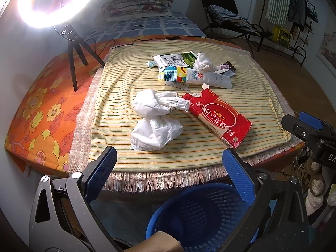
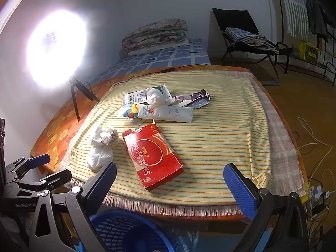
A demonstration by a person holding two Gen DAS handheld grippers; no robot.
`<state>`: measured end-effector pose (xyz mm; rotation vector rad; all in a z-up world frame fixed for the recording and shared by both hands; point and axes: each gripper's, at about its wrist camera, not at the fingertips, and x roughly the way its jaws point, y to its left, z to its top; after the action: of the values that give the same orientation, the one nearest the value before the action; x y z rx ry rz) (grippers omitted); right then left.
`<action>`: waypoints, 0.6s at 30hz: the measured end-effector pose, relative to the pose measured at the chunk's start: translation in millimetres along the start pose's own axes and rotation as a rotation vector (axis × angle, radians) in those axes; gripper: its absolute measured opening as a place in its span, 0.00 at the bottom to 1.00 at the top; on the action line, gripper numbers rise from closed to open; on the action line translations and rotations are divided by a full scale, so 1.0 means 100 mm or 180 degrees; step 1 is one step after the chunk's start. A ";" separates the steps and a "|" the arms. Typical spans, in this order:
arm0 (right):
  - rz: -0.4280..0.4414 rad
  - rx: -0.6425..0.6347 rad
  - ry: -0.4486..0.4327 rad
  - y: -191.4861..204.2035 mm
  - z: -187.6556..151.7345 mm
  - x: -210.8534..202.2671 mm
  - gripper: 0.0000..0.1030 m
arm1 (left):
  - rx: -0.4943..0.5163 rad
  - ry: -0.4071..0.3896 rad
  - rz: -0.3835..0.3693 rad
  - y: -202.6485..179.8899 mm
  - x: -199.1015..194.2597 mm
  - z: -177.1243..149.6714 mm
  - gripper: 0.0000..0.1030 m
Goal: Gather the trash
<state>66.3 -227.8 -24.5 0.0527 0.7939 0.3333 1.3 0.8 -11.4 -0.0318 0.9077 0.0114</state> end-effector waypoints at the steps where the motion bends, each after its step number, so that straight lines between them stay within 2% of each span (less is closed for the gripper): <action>1: 0.0004 0.0000 0.0005 0.00 -0.01 0.00 1.00 | -0.0001 0.0000 0.0000 0.00 0.00 0.00 0.99; 18: 0.0070 0.0020 0.0057 0.00 -0.01 0.00 1.00 | 0.0004 0.0008 0.0000 0.00 0.00 0.00 0.99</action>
<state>65.3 -227.7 -24.7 0.0644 0.8126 0.3524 1.1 1.1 -11.8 -0.0308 0.9103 0.0109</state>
